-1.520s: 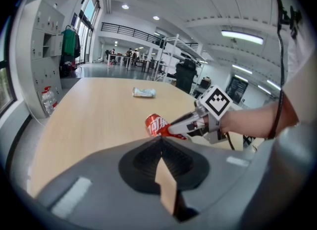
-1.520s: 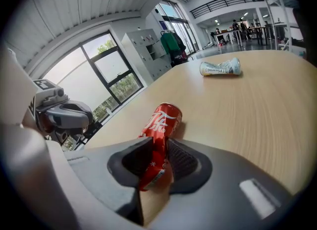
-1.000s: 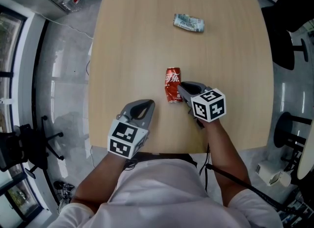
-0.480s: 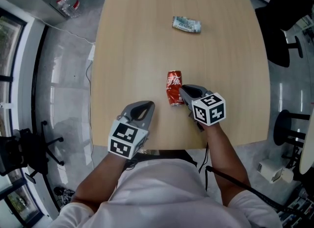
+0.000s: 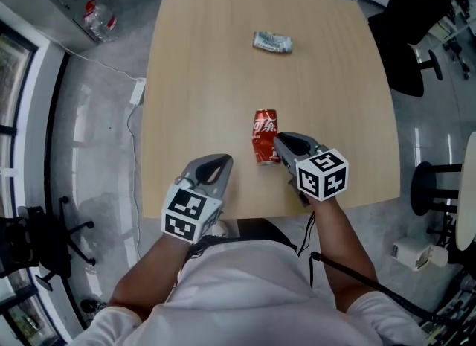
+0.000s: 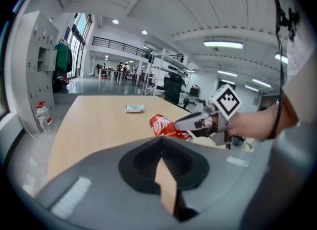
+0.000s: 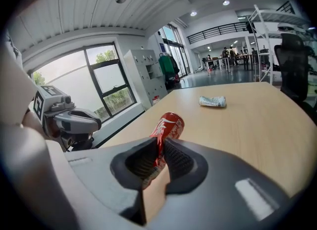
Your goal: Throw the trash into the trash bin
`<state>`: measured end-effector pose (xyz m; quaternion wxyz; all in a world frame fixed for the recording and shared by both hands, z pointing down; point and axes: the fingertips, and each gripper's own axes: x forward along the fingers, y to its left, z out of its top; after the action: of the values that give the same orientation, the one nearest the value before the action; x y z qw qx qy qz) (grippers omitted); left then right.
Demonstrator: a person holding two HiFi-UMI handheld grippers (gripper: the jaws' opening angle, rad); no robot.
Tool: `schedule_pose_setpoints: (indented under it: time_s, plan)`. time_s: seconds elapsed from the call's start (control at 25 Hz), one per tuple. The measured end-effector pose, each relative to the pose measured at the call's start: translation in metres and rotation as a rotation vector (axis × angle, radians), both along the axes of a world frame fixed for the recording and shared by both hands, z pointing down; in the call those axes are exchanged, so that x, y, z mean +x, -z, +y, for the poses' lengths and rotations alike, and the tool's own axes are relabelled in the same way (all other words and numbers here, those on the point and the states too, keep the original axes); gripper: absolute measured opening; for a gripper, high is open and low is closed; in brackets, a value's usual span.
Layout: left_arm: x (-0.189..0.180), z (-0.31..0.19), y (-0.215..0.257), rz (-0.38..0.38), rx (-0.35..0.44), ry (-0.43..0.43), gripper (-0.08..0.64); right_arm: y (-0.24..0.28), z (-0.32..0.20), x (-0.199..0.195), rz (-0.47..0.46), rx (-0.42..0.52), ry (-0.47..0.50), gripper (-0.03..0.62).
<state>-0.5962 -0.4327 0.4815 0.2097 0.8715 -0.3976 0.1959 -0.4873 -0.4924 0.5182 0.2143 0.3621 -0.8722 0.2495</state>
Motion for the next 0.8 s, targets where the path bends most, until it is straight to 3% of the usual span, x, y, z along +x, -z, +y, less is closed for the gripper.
schedule_pose_setpoints:
  time_s: [0.36, 0.8]
  plan:
    - [-0.002, 0.045, 0.033, 0.066, 0.073, -0.061, 0.008, 0.064, 0.057, -0.001, -0.099, 0.086, -0.095, 0.048]
    - [0.006, 0.103, 0.068, 0.128, 0.154, -0.174, 0.008, 0.100, 0.138, 0.004, -0.108, 0.168, -0.204, 0.048]
